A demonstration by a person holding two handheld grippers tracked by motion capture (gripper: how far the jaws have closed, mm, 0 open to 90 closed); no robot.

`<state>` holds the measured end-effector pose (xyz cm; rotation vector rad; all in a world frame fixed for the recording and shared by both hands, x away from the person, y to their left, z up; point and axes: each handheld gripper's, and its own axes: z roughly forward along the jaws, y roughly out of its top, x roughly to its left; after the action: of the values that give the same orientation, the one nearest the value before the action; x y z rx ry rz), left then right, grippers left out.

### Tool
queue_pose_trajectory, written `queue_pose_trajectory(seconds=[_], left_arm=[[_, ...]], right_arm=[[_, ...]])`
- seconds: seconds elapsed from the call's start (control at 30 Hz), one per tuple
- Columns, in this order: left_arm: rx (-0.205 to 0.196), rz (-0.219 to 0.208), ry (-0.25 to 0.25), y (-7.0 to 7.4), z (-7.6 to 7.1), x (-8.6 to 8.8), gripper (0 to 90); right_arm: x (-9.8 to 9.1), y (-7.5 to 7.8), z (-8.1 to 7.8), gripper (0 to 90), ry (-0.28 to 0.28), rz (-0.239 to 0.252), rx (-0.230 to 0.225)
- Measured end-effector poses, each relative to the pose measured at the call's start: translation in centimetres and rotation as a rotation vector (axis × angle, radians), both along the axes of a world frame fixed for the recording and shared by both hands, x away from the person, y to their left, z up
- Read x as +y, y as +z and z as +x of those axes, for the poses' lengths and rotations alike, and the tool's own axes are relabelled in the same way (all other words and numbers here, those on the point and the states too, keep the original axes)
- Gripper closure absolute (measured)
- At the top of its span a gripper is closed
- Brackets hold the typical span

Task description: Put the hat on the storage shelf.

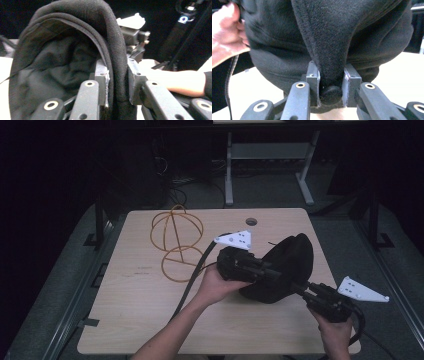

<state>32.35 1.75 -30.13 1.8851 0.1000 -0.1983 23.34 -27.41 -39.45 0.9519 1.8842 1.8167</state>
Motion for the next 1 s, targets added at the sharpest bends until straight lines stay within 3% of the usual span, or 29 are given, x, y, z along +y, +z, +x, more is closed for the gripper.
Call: queue_pose_trajectory(seconds=[0.27, 0.67, 0.9, 1.0], left_arm=[[0.022, 0.005, 0.067, -0.5, 0.8, 2.0, 67.7], [-0.009, 0.05, 0.163, -0.7, 1.2, 3.6, 57.5], [-0.052, 0.092, 0.222, -0.5, 1.1, 4.7, 47.4], [-0.096, 0.106, 0.261, -0.5, 0.7, 5.2, 45.4]], right_arm=[[0.2, 1.9, 0.0, 72.2, -0.001, -0.018, -0.025], [1.0, 5.0, 0.6, 72.4, 0.003, -0.044, -0.056], [1.6, 6.9, 1.4, 72.4, 0.007, -0.068, -0.062], [1.7, 7.5, 1.9, 72.5, 0.002, -0.079, -0.059]])
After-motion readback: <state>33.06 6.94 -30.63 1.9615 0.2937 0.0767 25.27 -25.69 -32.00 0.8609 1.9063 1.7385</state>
